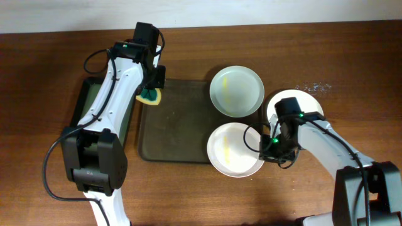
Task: Clean dirty plates on tray and stack at the side
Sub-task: 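Release the plate and move the right gripper to the bottom plate's rim, then lower the sponge with the left gripper onto the bottom white plate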
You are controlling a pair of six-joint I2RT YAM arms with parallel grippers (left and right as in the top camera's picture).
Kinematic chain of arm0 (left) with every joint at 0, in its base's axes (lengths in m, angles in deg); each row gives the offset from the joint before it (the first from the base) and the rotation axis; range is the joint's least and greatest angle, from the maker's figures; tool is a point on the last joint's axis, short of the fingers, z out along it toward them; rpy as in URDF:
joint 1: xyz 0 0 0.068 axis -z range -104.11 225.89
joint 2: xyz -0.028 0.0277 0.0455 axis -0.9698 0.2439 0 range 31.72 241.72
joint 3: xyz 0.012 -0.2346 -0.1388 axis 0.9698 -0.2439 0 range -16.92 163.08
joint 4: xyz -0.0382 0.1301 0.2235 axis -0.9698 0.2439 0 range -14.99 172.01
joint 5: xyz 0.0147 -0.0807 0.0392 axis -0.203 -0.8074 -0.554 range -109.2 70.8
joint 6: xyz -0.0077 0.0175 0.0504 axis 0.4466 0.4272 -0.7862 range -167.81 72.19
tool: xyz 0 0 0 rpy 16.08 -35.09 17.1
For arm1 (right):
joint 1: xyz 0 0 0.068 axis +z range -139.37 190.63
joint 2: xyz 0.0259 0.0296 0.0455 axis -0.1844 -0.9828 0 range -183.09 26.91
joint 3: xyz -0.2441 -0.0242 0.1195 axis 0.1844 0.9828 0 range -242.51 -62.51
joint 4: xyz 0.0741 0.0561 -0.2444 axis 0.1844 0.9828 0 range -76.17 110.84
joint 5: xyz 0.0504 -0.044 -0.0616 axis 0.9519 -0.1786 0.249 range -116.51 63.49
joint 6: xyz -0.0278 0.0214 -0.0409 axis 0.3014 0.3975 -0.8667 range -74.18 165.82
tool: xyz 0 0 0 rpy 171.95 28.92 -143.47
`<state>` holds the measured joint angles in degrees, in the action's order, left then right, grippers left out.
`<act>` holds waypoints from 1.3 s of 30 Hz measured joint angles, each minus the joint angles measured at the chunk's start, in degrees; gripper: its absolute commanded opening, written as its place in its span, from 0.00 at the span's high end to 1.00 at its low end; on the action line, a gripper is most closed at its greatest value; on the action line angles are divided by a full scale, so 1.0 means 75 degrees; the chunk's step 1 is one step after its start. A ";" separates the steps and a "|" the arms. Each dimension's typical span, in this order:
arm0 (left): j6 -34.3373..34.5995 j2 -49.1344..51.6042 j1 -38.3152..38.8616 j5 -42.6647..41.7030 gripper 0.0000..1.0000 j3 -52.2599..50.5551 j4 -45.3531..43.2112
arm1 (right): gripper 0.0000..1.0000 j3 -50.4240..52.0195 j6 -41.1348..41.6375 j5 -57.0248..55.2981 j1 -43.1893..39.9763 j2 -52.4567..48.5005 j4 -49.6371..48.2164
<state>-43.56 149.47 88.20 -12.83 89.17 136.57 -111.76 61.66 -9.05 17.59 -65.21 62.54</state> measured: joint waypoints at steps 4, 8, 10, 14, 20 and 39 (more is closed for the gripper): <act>-0.0003 0.0000 0.0000 0.0000 1.00 0.0000 -0.0003 | 0.96 -0.0003 0.0393 -0.0230 0.0303 0.0003 -0.0015; -0.0003 0.0000 0.0000 0.0000 1.00 0.0000 0.0000 | 0.96 -0.0023 0.0527 -0.0029 0.0396 0.0006 0.0399; -0.0003 0.0000 0.0000 0.0000 1.00 0.0000 0.0000 | 0.96 -0.0143 0.0580 0.0090 0.0586 0.0009 0.0530; -0.0003 0.0000 0.0000 0.0000 1.00 0.0000 -0.0003 | 0.96 -0.1180 0.1542 0.0172 0.1950 0.0017 -0.0624; -0.0003 0.0000 0.0000 0.0000 1.00 0.0000 0.0012 | 0.96 -0.1306 0.4106 -0.0898 0.3383 -0.0446 -0.3095; -0.0023 0.0000 0.0000 0.0000 1.00 0.0000 -0.0038 | 0.56 -0.2393 0.2261 -0.1696 0.3579 -0.1784 -0.2929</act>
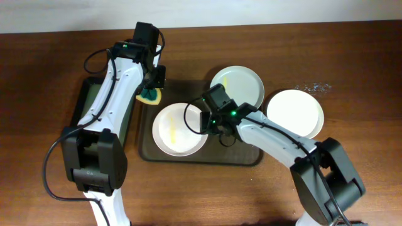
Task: Clean dirty plates on tray and stack at the side
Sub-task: 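Lower the sponge with the left gripper onto the bottom white plate, then scrub the bottom plate with the sponge while the right gripper holds it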
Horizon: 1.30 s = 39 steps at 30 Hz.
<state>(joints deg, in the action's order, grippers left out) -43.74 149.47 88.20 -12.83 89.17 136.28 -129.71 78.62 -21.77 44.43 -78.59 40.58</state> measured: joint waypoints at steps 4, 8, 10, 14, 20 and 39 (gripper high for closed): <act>0.0000 0.0000 0.0000 0.0000 1.00 0.0000 -0.0003 | 0.76 -0.0023 -0.0396 0.0213 -0.0029 -0.0731 -0.0402; 0.0000 0.0000 0.0000 0.0000 1.00 0.0000 0.0000 | 0.96 -0.0070 -0.0207 0.0297 -0.0029 -0.0880 -0.0667; 0.0000 0.0000 0.0000 -0.0023 1.00 0.0000 0.0000 | 0.96 -0.0096 0.0184 0.0350 -0.0029 -0.0901 -0.0711; 0.0000 0.0000 0.0000 -0.0274 1.00 0.0000 0.0012 | 0.96 -0.0102 0.0778 0.0385 -0.0029 -0.0901 -0.0656; 0.0000 0.0000 0.0000 -0.0437 1.00 0.0009 0.0726 | 0.96 -0.0114 0.1058 0.0618 -0.0087 -0.0901 -0.0542; 0.0029 -0.0108 0.0210 -0.1740 1.00 -0.3171 -0.2168 | 0.96 -0.0140 0.1256 0.1026 -0.0259 -0.0901 -0.0280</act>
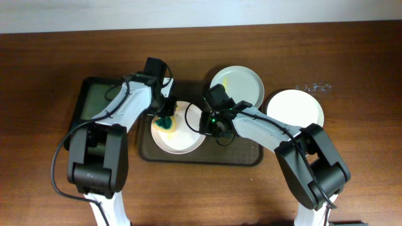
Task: Clean dirty plates on tray and stack at the side
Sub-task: 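Scrub the bottom plate with the sponge while the right gripper holds it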
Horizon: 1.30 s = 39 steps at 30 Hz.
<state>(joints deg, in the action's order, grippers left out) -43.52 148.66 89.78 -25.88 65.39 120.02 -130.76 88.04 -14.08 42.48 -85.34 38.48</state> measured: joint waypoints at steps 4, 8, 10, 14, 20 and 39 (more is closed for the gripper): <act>-0.0006 -0.0315 0.0184 0.0128 1.00 -0.0717 -0.0810 | 0.96 0.0000 0.0009 0.0015 -0.0003 0.0000 0.0017; -0.1064 -0.0364 0.0562 -0.0513 1.00 -0.0833 -0.0271 | 0.96 0.0000 0.0000 0.0020 -0.0023 0.0000 0.0090; -0.1786 -0.0364 0.0729 -0.1413 1.00 -0.0903 0.0152 | 0.96 0.0000 0.0000 0.0023 -0.0029 0.0000 0.0108; -0.2157 -0.0335 0.0551 -0.2113 1.00 -0.0988 0.0312 | 0.96 0.0000 0.0003 0.0023 -0.0029 0.0000 0.0105; 0.0752 -0.0338 0.0501 0.0778 1.00 -0.0659 0.0414 | 0.96 -0.0015 0.0003 0.0192 0.0020 -0.0061 -0.0087; -0.2833 -0.0248 0.0659 -0.1751 1.00 -0.0743 -0.0833 | 0.96 -0.0050 0.0172 0.0079 -0.0131 -0.0041 0.0259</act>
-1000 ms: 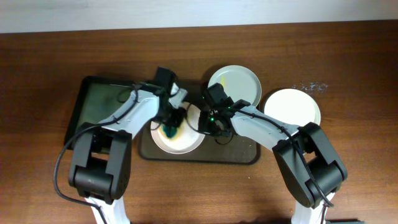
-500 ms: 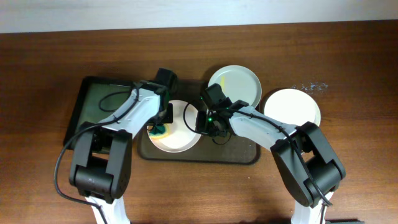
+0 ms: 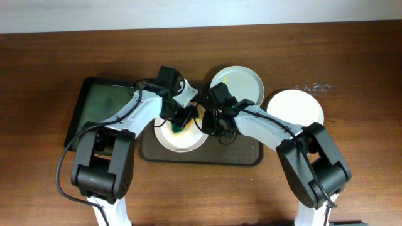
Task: Clean dirty plates on tray and stack at the side
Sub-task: 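Scrub the bottom plate with the sponge while the right gripper holds it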
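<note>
A white plate with a yellow streak lies on the brown tray. My left gripper is shut on a green and yellow sponge, pressed onto the plate's right half. My right gripper is at the plate's right rim and seems shut on it. A second dirty plate with a yellow streak sits at the tray's far right corner. A clean white plate rests on the table to the right of the tray.
A dark tablet-like tray lies on the table left of the brown tray. Small crumbs or specks lie behind the clean plate. Both arms cross over the middle of the tray.
My left gripper with the sponge has moved from the plate's left-centre to its right half, close to the right gripper. The right gripper still holds the rim in the same place.
First the left gripper held the sponge at the tray's far left corner while the right gripper gripped a dirty plate at the tray's right front. Then that plate lay at the tray's left-centre. The sponge then came onto it and now sits further right.
</note>
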You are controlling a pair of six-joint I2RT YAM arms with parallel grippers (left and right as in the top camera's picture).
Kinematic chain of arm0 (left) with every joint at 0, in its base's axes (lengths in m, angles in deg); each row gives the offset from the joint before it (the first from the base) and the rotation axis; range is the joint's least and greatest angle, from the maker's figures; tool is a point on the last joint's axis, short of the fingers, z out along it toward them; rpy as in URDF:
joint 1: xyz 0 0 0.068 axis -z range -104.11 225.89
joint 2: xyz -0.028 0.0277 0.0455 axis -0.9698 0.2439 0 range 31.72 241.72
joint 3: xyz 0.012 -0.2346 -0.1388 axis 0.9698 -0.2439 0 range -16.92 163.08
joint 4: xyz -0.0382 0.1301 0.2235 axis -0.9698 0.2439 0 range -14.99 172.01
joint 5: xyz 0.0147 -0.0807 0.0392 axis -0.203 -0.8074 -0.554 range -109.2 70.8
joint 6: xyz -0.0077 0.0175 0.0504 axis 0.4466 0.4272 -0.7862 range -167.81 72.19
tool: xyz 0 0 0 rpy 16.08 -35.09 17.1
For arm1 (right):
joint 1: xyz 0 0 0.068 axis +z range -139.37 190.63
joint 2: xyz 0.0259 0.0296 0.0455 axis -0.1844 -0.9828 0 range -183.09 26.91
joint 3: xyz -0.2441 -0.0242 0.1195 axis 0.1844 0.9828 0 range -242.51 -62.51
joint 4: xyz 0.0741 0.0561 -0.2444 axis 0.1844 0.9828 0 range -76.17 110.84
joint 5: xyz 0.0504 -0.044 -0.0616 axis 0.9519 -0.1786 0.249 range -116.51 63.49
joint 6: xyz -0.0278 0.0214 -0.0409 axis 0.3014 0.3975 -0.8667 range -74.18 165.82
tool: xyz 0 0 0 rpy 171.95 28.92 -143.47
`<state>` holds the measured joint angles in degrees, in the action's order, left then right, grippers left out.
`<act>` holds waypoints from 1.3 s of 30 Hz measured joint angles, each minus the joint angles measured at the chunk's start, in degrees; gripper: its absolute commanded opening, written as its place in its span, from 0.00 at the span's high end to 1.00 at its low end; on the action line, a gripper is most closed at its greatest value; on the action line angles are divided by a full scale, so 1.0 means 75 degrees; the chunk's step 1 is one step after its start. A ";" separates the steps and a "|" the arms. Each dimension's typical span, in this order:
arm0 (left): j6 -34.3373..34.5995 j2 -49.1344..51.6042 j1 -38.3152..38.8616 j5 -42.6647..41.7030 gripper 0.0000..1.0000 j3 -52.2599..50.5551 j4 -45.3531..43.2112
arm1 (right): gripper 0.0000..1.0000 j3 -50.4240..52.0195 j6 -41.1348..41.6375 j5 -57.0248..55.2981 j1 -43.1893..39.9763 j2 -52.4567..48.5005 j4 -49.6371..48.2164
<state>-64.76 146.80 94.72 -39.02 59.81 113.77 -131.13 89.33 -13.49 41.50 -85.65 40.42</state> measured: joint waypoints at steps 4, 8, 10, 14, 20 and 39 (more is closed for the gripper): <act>0.0303 0.0000 0.0006 0.0565 1.00 0.0055 0.0635 | 0.96 0.0000 -0.0073 0.0087 0.0032 0.0000 -0.0006; 0.3010 -0.0026 0.0265 0.3072 1.00 0.0256 0.1495 | 0.96 0.0003 -0.0093 0.0198 0.0169 -0.0006 -0.0061; 0.4401 -0.0026 0.0259 0.3917 1.00 0.0256 0.1813 | 0.96 0.0006 -0.0114 0.0201 0.0169 -0.0006 -0.0061; 0.5409 -0.0023 0.0213 0.4033 1.00 0.0251 0.2098 | 0.96 0.0006 -0.0140 0.0198 0.0169 -0.0006 -0.0055; 0.2095 0.0000 -0.0172 0.0052 1.00 0.0181 0.2159 | 0.96 0.0006 -0.0207 0.0172 0.0108 0.0000 0.0029; 0.4983 0.0085 0.0309 0.5246 1.00 0.0052 -0.0557 | 0.96 -0.0073 -0.0032 0.0055 0.0114 -0.0003 -0.0326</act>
<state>-27.39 147.44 97.03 0.33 60.21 109.60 -131.67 89.09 -13.07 42.35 -85.67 37.98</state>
